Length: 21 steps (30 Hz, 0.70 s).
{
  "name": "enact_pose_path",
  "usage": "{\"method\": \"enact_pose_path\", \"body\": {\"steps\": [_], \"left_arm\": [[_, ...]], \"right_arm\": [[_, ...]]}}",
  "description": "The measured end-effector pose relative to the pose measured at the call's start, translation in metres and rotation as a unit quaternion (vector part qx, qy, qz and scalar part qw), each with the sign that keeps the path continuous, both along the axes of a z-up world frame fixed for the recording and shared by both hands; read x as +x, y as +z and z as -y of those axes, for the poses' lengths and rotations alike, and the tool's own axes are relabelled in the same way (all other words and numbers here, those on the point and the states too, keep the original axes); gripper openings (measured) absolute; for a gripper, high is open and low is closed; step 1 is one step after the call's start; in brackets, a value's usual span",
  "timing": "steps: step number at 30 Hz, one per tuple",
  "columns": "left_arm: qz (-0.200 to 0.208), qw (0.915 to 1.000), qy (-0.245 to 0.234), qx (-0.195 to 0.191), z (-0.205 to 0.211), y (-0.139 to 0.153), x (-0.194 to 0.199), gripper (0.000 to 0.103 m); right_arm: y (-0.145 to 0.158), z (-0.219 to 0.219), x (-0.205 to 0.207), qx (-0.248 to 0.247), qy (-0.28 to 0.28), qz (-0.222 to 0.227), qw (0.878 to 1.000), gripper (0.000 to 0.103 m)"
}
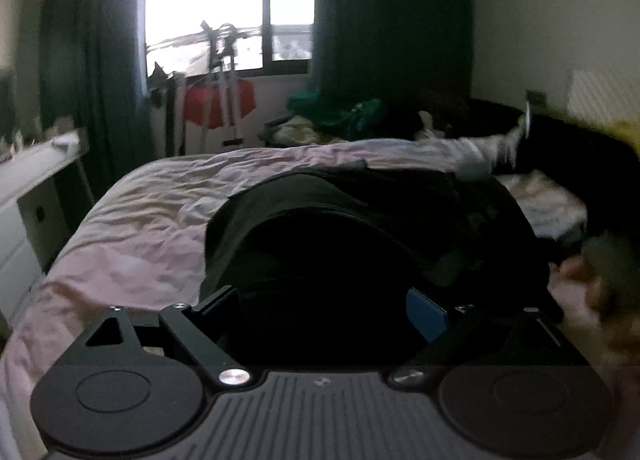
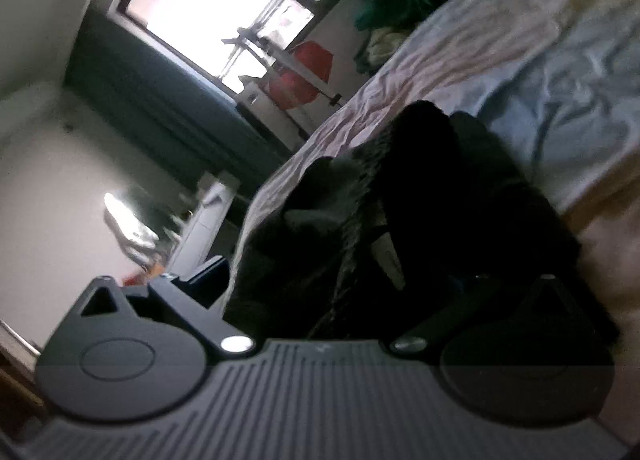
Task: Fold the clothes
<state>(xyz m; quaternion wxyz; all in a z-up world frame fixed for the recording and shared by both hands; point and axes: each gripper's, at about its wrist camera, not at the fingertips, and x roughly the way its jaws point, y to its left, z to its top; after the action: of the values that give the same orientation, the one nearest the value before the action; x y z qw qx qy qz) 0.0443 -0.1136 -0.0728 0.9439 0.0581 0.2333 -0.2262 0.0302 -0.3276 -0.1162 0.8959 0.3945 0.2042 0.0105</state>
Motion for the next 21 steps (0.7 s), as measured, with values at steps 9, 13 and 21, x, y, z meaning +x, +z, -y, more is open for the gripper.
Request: {"method": "enact_pose_path", "body": {"steps": [9, 13, 21], "left_arm": [[-0.006, 0.9939, 0.071, -0.084, -0.046, 0.018, 0.001, 0.093], [-0.014, 0.9867, 0.09, -0.135, -0.072, 0.029, 0.005, 0.094], [-0.103, 0.9827, 0.124, -0.092, -0.085, -0.005, 0.055, 0.096]], "right_arm": [[-0.008, -0.026, 0.019, -0.13, -0.003, -0.075, 0.989, 0.029], [0.011, -0.027, 0.01, -0.166, -0.023, -0.045, 0.985, 0.016], [0.009, 0.014, 0.022, -0.131, -0.022, -0.093, 0.987, 0.015]]}}
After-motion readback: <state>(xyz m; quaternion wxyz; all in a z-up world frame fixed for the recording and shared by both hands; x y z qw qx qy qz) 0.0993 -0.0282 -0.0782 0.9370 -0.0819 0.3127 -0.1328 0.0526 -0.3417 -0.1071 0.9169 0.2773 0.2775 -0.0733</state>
